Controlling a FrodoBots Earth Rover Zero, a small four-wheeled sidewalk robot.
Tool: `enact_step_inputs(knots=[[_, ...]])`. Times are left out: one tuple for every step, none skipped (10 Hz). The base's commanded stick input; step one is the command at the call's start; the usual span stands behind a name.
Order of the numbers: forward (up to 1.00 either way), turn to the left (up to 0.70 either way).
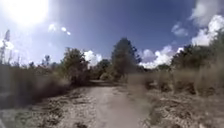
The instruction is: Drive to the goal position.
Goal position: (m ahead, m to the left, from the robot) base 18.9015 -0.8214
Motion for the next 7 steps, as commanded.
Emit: enact_step_inputs(knots=[[0.45,0.00],[0.45,0.00],[0.45,0.00],[0.45,0.00],[0.45,0.00],[0.45,0.00],[0.45,0.00]])
